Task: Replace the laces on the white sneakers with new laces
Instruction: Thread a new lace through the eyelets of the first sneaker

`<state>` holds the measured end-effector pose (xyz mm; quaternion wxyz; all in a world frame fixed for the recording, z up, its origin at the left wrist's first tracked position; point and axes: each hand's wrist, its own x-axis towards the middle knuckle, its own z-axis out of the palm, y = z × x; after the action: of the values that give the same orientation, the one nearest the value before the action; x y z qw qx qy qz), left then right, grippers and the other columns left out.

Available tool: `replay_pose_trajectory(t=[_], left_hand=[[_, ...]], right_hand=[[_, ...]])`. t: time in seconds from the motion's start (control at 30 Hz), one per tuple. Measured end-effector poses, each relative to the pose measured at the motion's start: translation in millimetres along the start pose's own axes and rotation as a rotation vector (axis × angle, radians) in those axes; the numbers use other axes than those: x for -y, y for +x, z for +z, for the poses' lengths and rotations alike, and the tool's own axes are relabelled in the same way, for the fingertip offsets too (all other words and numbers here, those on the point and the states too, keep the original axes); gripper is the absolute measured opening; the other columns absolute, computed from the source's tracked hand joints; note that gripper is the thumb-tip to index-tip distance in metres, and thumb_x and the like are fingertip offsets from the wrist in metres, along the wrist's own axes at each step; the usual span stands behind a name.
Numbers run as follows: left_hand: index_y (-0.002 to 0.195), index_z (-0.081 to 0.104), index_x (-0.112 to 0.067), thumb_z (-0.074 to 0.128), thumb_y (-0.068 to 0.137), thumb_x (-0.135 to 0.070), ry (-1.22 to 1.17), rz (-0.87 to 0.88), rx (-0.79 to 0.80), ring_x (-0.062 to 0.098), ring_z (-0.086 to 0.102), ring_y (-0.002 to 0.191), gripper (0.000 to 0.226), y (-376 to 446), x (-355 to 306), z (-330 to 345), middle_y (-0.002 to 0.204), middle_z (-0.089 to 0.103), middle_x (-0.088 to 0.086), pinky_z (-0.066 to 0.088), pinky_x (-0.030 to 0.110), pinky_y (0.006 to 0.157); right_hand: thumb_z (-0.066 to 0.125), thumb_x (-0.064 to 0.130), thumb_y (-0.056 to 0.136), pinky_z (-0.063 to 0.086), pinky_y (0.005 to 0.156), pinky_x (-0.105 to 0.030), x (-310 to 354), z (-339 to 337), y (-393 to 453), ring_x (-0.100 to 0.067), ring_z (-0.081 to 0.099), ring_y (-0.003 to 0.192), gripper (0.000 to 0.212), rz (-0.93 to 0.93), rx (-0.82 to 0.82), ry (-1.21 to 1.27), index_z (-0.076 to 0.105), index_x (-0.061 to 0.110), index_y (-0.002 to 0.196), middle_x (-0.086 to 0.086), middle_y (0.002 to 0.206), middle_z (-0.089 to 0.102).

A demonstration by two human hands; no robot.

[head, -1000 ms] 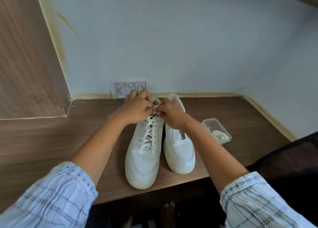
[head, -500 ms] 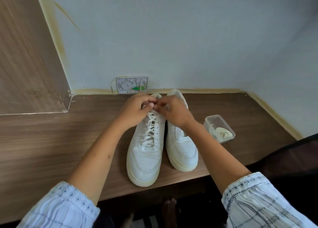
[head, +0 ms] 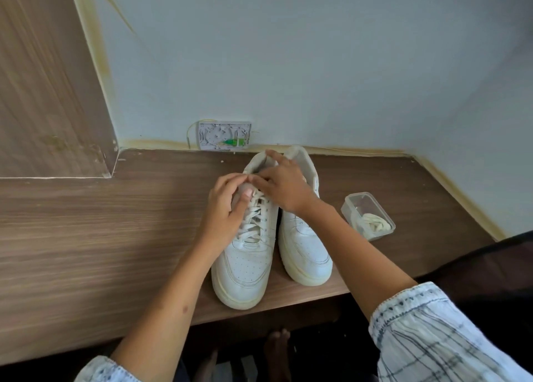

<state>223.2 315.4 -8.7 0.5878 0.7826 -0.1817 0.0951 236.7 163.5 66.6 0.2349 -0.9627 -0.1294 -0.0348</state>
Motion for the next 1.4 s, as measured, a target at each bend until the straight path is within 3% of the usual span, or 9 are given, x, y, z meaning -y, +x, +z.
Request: replay_pose_trajectory(t=[0.1, 0.17, 0.3, 0.43, 0.6, 0.77, 0.9, 1.07, 1.4], left_hand=[[0.136, 0.055, -0.019, 0.049, 0.102, -0.027, -0.004, 0.001, 0.013, 0.016, 0.053, 0.119, 0.035, -7, -5, -2, 0.127, 0.049, -0.011, 0.048, 0.046, 0.1], [0.137, 0.054, -0.014, 0.048, 0.102, -0.021, 0.001, 0.011, 0.019, 0.015, 0.053, 0.121, 0.035, -11, -7, -3, 0.13, 0.05, -0.008, 0.046, 0.045, 0.102], [0.134, 0.054, -0.013, 0.049, 0.102, -0.012, -0.008, 0.042, -0.002, 0.012, 0.052, 0.122, 0.032, -12, -7, -3, 0.131, 0.051, -0.005, 0.048, 0.044, 0.101], [0.135, 0.053, -0.015, 0.049, 0.102, -0.015, -0.017, 0.028, 0.011, -0.005, 0.054, 0.108, 0.034, -12, -12, -5, 0.135, 0.049, -0.001, 0.054, 0.014, 0.073], [0.139, 0.051, -0.021, 0.048, 0.102, -0.03, 0.01, 0.018, 0.013, 0.017, 0.056, 0.12, 0.039, -19, -11, -7, 0.135, 0.049, -0.015, 0.053, 0.052, 0.092], [0.152, 0.031, -0.028, 0.067, 0.088, -0.045, -0.02, -0.146, 0.101, 0.003, 0.033, 0.139, 0.075, -31, -26, -8, 0.151, 0.034, -0.016, 0.034, 0.04, 0.115], [0.157, 0.001, -0.03, 0.075, 0.069, -0.066, 0.245, -0.259, 0.216, 0.008, 0.009, 0.149, 0.12, -50, -35, 0, 0.164, 0.003, -0.013, 0.022, 0.039, 0.117], [0.158, 0.0, -0.024, 0.075, 0.075, -0.056, 0.385, -0.305, 0.16, 0.013, 0.01, 0.15, 0.116, -51, -35, 5, 0.165, 0.001, -0.009, 0.028, 0.041, 0.114], [0.158, 0.01, -0.023, 0.074, 0.079, -0.043, 0.459, -0.399, 0.04, 0.018, 0.019, 0.149, 0.103, -21, -30, -14, 0.165, 0.01, -0.007, 0.033, 0.046, 0.109]], right_hand=[[0.067, 0.018, 0.091, 0.045, 0.083, -0.025, 1, -2, -3, 0.002, 0.058, 0.087, 0.013, 0.005, -0.324, 0.238, 0.065, 0.014, 0.103, 0.002, 0.092, 0.066], [0.048, 0.04, 0.099, 0.034, 0.106, -0.044, 2, -3, -7, -0.014, 0.057, 0.111, 0.028, -0.007, -0.312, 0.066, 0.07, 0.023, 0.103, 0.003, 0.101, 0.069], [0.019, 0.045, 0.106, -0.006, 0.118, -0.041, 9, 14, -21, -0.019, 0.008, 0.149, 0.055, 0.066, 0.012, -0.182, 0.068, 0.023, 0.119, -0.004, 0.143, 0.051], [0.03, 0.037, 0.102, 0.012, 0.116, -0.05, 5, 16, -14, -0.024, 0.026, 0.14, 0.038, 0.075, -0.087, -0.132, 0.057, 0.014, 0.116, -0.004, 0.127, 0.058], [0.059, 0.01, 0.096, 0.043, 0.087, -0.015, 12, 2, -27, 0.004, 0.059, 0.096, 0.038, 0.054, -0.394, 0.387, 0.038, 0.012, 0.128, 0.004, 0.093, 0.066], [0.065, 0.022, 0.092, 0.045, 0.098, -0.04, -1, -8, -72, -0.016, 0.051, 0.117, 0.042, 0.255, -0.496, 0.348, 0.041, 0.019, 0.126, 0.0, 0.122, 0.056], [0.075, 0.047, 0.079, 0.034, 0.109, -0.047, -8, 0, -112, -0.024, 0.037, 0.13, 0.078, 0.486, -0.386, 0.135, 0.034, 0.018, 0.139, -0.004, 0.139, 0.042], [0.074, 0.065, 0.07, 0.028, 0.116, -0.046, -8, 29, -133, -0.023, 0.023, 0.144, 0.114, 0.652, -0.205, 0.241, 0.01, 0.022, 0.154, -0.003, 0.157, 0.021], [0.077, 0.051, 0.075, 0.025, 0.119, -0.039, -2, 53, -135, -0.02, 0.018, 0.148, 0.112, 0.655, -0.357, 0.285, 0.006, 0.021, 0.156, -0.004, 0.161, 0.017]])
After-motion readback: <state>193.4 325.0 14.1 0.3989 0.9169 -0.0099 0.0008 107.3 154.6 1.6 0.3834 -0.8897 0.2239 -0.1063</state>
